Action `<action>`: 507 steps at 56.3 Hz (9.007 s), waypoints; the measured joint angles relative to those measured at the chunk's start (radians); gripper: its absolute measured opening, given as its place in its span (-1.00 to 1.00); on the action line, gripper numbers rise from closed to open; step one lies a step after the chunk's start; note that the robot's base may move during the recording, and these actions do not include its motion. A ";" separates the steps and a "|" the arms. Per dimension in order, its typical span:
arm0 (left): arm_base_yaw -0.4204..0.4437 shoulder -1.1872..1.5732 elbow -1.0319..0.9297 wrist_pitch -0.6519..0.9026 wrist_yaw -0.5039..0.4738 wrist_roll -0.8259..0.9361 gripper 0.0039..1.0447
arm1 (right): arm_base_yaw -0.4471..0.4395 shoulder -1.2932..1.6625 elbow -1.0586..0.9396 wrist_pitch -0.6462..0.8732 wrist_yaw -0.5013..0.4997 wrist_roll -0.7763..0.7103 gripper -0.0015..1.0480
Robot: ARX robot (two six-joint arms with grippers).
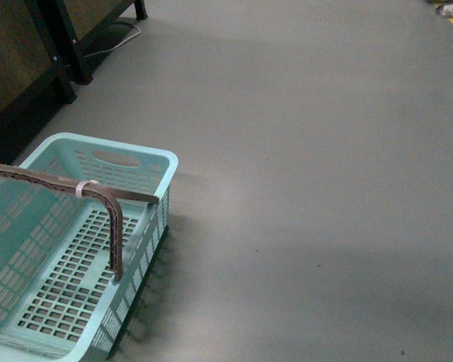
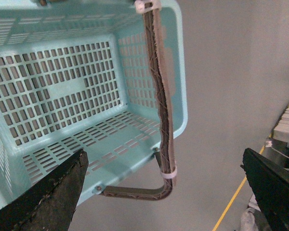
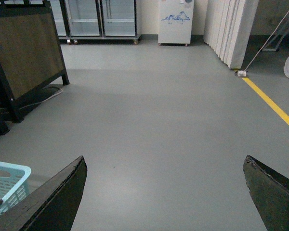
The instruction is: Pick mango and avocado into basket
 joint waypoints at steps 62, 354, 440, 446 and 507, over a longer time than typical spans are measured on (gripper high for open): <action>-0.266 0.618 0.463 0.032 -0.129 -0.198 -0.87 | 0.000 0.000 0.000 0.000 0.000 0.000 0.85; -0.247 -0.811 0.336 -0.645 -0.160 -0.389 -0.89 | 0.001 0.000 0.000 0.000 0.000 0.000 0.85; -0.247 -0.811 0.336 -0.645 -0.160 -0.389 -0.89 | 0.001 0.000 0.000 0.001 0.000 0.000 0.85; -0.247 -0.811 0.336 -0.645 -0.160 -0.391 -0.89 | 0.001 0.000 0.000 0.001 0.001 0.000 0.85; -0.240 -0.806 0.336 -0.645 -0.179 -0.388 -0.89 | 0.000 0.000 0.000 0.001 -0.008 0.000 0.85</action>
